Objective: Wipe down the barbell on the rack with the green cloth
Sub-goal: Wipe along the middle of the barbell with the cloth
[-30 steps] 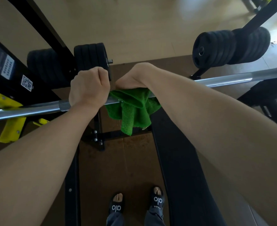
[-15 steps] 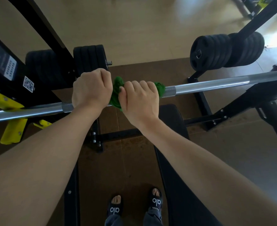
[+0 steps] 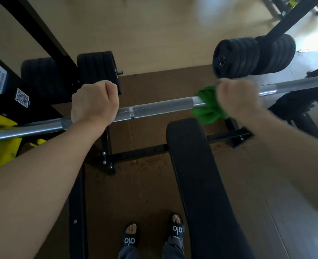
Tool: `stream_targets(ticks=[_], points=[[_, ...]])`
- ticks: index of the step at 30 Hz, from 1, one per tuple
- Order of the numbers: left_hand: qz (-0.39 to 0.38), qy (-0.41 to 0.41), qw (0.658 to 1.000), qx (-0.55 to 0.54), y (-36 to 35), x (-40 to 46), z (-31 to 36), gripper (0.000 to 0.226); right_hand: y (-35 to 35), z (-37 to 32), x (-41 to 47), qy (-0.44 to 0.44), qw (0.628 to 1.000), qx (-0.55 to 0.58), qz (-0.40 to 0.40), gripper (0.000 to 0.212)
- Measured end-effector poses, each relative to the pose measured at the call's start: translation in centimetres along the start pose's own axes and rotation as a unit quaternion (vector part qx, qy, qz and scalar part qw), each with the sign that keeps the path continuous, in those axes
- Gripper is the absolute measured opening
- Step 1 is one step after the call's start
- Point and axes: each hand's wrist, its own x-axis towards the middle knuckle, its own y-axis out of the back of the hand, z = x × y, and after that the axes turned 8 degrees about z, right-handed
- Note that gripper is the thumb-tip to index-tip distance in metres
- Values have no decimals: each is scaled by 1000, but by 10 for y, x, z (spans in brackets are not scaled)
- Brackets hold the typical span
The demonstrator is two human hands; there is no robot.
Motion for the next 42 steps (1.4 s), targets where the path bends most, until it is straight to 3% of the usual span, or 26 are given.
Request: stream_targets(ticks=[3,6,9,12,14,16,19,24,29,32,35,39,42], points=[[4,4,1000,20,-4,1,3,47,-12,44,1,-88,996,21,12,65],[3,-15,1000,27,-8,-1,4,48,-16,16,-3,-151,987,3,61,60],[-4,-37,999,38,-10,-1,3,48,-4,-69,-4,-100,993,-18,67,44],[-2,-27,999,21,-8,-2,4,48,16,-169,-6,-24,997,50,60,48],[-2,-20,1000,12,-8,-2,4,48,17,-189,-5,-22,990,107,88,47],[-7,-7,1000,5,-6,-2,4,47,19,-178,-4,28,989,119,85,43],[-1,8,1000,7,-2,-2,0,47,22,-144,4,130,985,114,10,43],[-2,4,1000,8,-2,-1,3,48,4,-18,0,4,999,49,18,50],[-1,-15,1000,13,-6,-1,6,48,-1,-34,-1,-106,993,25,49,55],[-6,-27,1000,8,-6,0,5,49,12,-110,-1,-15,999,-13,39,43],[-10,-17,1000,-2,-6,0,5,49,31,-188,-4,36,998,49,18,46],[-15,4,1000,-3,-2,-1,6,48,36,-179,-2,72,985,132,83,37],[-21,14,1000,-13,2,0,2,48,39,-156,2,126,984,126,-10,36]])
